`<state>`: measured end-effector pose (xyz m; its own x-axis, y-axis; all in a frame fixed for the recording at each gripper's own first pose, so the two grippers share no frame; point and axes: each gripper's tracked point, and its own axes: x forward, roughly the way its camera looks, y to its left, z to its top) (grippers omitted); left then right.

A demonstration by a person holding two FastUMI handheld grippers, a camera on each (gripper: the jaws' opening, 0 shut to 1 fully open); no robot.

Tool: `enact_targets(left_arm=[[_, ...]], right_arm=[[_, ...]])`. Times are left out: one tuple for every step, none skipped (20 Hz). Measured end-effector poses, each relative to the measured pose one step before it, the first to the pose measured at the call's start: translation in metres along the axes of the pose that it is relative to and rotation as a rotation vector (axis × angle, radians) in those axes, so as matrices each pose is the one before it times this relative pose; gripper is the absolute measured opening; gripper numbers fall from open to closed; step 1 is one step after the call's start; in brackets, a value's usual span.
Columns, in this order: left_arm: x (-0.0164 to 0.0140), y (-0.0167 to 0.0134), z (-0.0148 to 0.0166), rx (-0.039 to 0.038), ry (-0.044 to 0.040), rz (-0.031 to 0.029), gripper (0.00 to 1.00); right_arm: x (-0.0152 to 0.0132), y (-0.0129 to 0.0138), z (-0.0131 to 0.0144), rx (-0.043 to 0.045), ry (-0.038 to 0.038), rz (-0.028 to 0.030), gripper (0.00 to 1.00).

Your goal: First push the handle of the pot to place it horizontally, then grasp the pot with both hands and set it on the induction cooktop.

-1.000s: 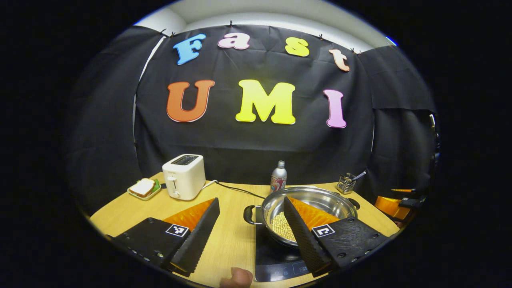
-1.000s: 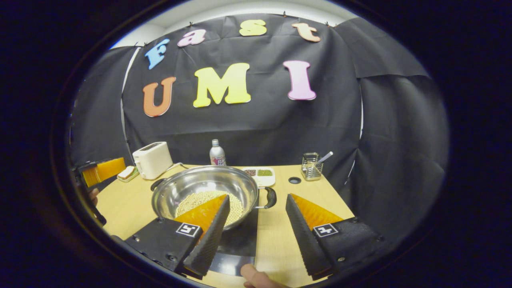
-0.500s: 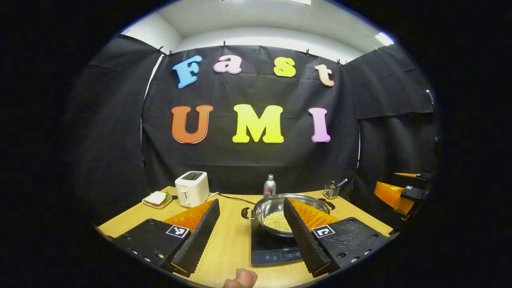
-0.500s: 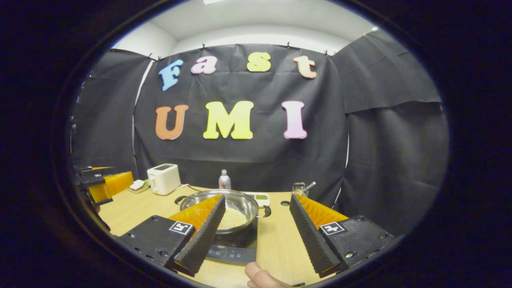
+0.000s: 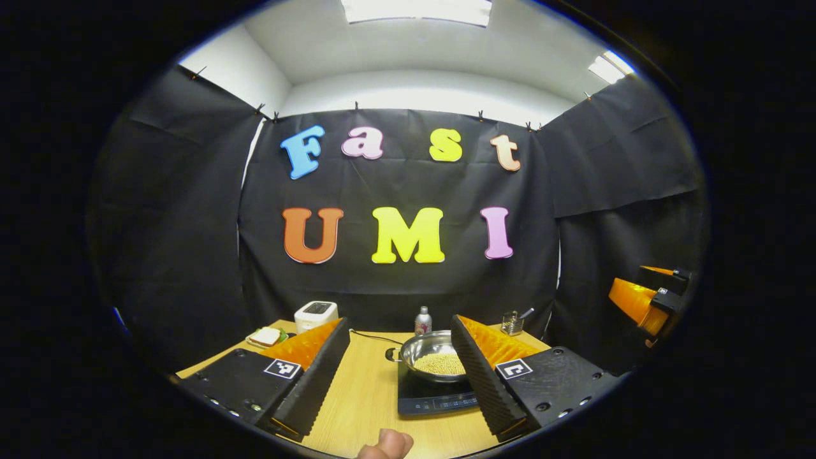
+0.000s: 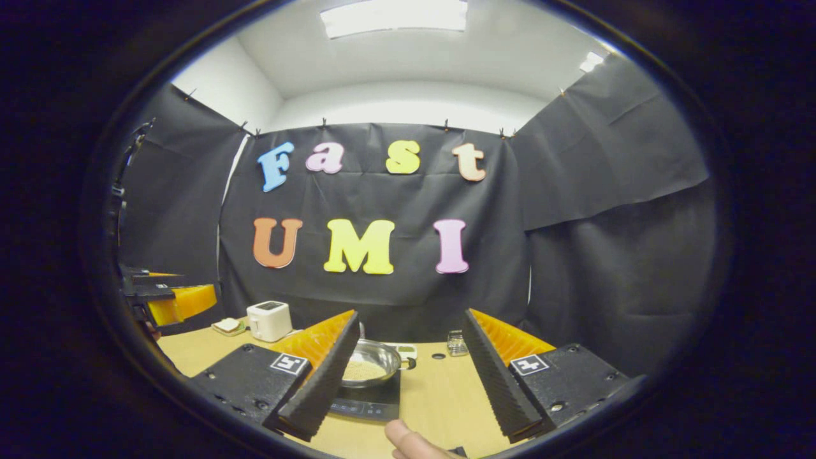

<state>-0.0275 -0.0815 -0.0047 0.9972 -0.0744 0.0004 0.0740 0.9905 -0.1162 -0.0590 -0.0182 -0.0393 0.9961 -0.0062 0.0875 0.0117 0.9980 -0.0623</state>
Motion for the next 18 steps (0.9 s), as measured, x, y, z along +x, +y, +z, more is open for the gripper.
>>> enact_targets(left_arm=[[-0.00786, -0.00319, -0.00333, 0.00445, 0.00124, -0.00075, 0.95], [-0.00510, -0.00510, -0.00500, -0.00703, 0.00382, -0.01155, 0.95], [-0.00385, -0.00361, -0.00643, -0.01051, 0.00878, -0.00988, 0.95], [-0.00777, 0.00068, -0.00619, -0.00498, 0.00391, -0.00181, 0.95], [-0.00467, 0.00203, -0.00349, -0.00306, -0.00543, 0.00885, 0.95], [-0.00276, 0.00149, -0.00082, -0.00584, -0.00855, 0.00915, 0.95], [-0.00374, -0.00295, -0.00292, -0.01062, -0.00335, -0.00226, 0.95], [-0.00076, -0.00530, -0.00403, -0.00951, 0.00819, -0.01726, 0.95], [-0.00225, -0.00336, -0.00253, -0.00173, 0.00113, -0.01066, 0.95], [-0.00021, 0.00219, -0.00168, 0.00796, 0.00550, 0.00456, 0.95], [-0.00195, 0.00512, 0.00032, 0.01049, -0.00447, 0.01246, 0.95], [-0.00167, 0.00126, 0.00019, 0.00411, -0.00119, 0.00602, 0.95], [-0.00025, -0.00105, -0.00014, -0.00480, -0.00069, -0.00140, 0.95], [-0.00264, -0.00301, -0.00025, -0.00616, -0.00395, -0.00568, 0.95], [-0.00036, -0.00045, 0.00014, -0.00640, -0.00158, -0.00530, 0.95], [-0.00050, 0.00138, -0.00234, -0.00589, 0.00177, -0.00288, 0.95], [-0.00005, 0.00030, -0.00139, -0.00166, 0.00504, -0.00293, 0.95], [0.00086, 0.00179, -0.00187, -0.00081, 0.00242, -0.00005, 0.95]], right_arm=[[-0.00618, -0.00145, -0.00123, 0.01145, 0.00166, 0.00311, 1.00], [-0.00538, -0.00479, -0.00383, 0.00095, 0.00725, -0.00030, 1.00], [-0.00530, -0.00608, -0.00556, -0.00152, 0.01222, -0.00683, 0.99], [-0.00391, -0.00657, -0.00622, -0.00196, 0.01098, -0.01161, 1.00], [-0.00239, -0.00330, -0.00252, -0.00343, 0.00216, -0.00795, 0.99], [-0.00253, -0.00258, -0.00174, -0.00479, 0.00042, -0.00698, 1.00], [-0.00130, -0.00279, -0.00247, 0.00046, 0.00178, -0.00720, 0.99], [-0.00053, -0.00305, -0.00093, -0.00098, 0.00119, -0.00957, 1.00], [0.00002, -0.00330, -0.00131, -0.00377, 0.00032, -0.00928, 1.00], [0.00057, -0.00175, 0.00037, -0.00081, -0.00301, -0.00591, 1.00], [0.00020, -0.00125, 0.00017, 0.00198, -0.00310, -0.00332, 1.00], [-0.00005, -0.00123, 0.00066, 0.00677, -0.00148, -0.00245, 1.00], [0.00015, -0.00016, -0.00044, 0.01015, -0.00228, 0.00157, 1.00], [-0.00017, 0.00038, -0.00009, 0.00853, -0.00070, 0.00057, 1.00], [0.00010, -0.00153, -0.00211, 0.00531, 0.00463, -0.00063, 0.99], [-0.00060, -0.00079, -0.00103, 0.00376, 0.00194, 0.00202, 1.00], [0.00033, -0.00134, -0.00010, 0.00296, -0.00151, -0.00037, 1.00], [0.00096, -0.00160, -0.00062, -0.00272, 0.00134, -0.00466, 1.00]])
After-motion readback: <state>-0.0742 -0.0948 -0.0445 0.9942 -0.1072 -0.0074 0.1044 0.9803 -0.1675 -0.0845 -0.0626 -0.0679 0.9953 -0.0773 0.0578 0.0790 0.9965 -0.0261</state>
